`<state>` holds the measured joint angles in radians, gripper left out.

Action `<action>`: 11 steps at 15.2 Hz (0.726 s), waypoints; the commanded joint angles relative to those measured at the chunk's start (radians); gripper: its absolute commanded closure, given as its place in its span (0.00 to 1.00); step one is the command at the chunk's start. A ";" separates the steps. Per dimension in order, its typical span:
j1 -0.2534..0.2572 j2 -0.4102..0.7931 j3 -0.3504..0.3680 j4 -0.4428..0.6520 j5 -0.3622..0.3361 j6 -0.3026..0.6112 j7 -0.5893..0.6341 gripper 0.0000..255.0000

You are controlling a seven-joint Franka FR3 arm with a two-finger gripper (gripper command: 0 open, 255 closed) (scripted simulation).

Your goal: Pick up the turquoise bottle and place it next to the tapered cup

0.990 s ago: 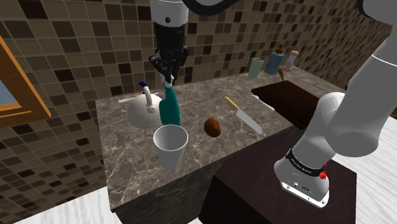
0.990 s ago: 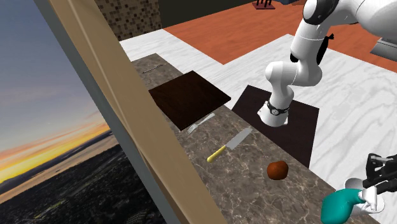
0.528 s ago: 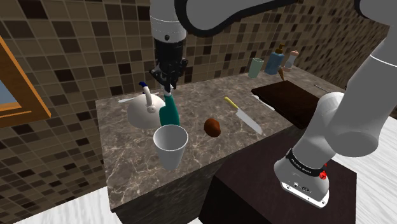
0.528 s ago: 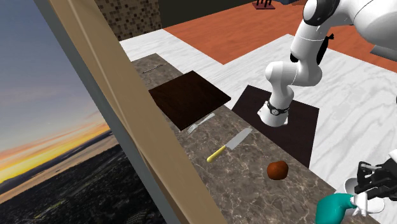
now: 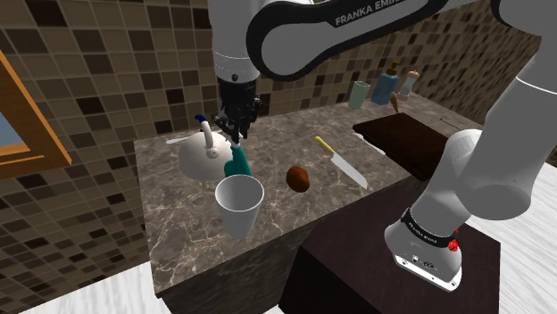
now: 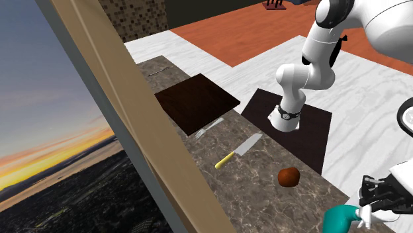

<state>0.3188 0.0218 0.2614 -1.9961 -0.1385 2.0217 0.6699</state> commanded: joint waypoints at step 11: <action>-0.001 0.023 0.000 -0.039 -0.011 0.060 0.012 1.00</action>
<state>0.3183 0.0382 0.2612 -2.0274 -0.1503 2.0853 0.6812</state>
